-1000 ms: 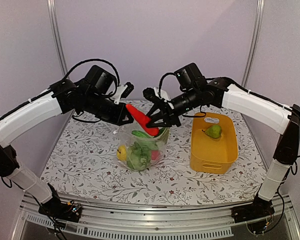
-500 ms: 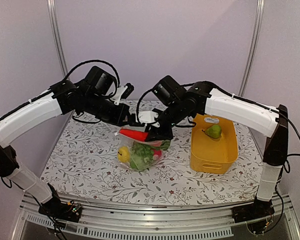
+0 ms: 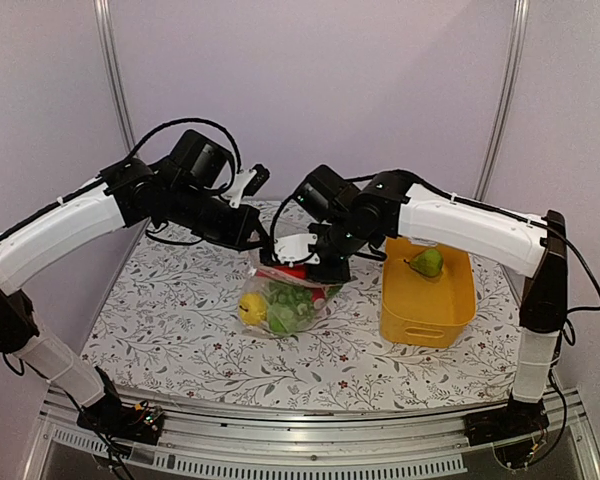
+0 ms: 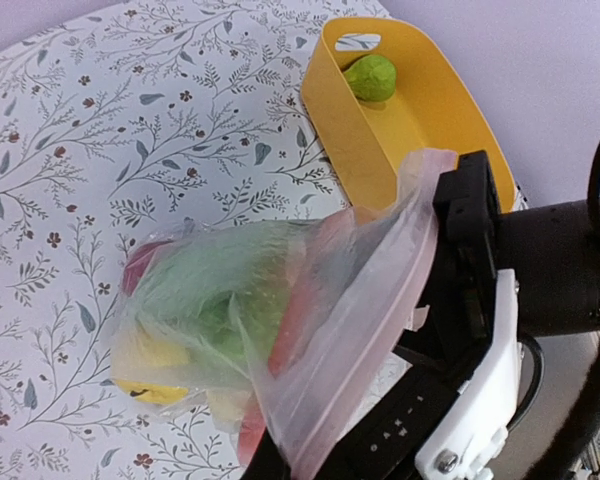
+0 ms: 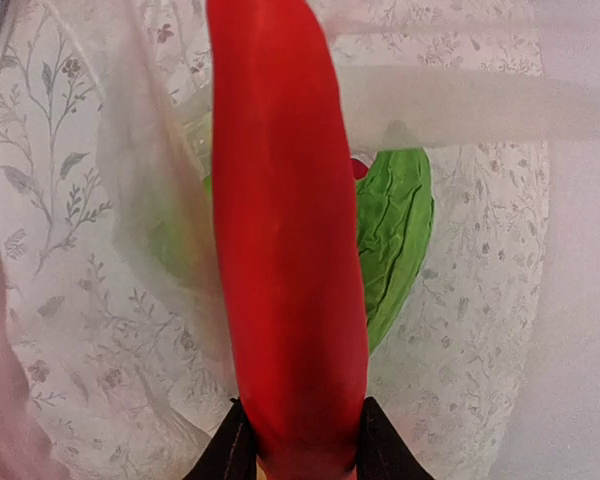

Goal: Place the food in the zip-top bag and seal the zipper
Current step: Place the fake vegetable in the zipper food storage bag.

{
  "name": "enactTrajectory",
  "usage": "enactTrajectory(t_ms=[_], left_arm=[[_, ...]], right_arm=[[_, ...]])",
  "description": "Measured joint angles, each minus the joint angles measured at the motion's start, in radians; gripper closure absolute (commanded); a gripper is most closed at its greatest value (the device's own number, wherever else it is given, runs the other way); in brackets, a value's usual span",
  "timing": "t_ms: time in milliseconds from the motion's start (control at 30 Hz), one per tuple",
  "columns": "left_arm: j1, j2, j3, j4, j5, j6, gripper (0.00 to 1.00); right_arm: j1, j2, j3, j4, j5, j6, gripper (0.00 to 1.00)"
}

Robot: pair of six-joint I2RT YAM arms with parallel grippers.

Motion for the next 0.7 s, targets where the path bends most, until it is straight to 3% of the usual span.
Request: enactTrajectory(t_ms=[300, 467, 700], left_arm=[[0.000, 0.027, 0.023, 0.003, 0.056, 0.000, 0.97], [0.001, 0.026, 0.022, 0.017, 0.067, 0.000, 0.97], [0.005, 0.024, 0.007, 0.038, 0.067, 0.000, 0.97]], right_arm=[[0.061, 0.000, 0.000, -0.016, 0.003, -0.089, 0.36], [0.072, -0.003, 0.000, -0.016, -0.004, -0.107, 0.30], [0.072, -0.089, -0.003, 0.026, -0.045, -0.118, 0.34]])
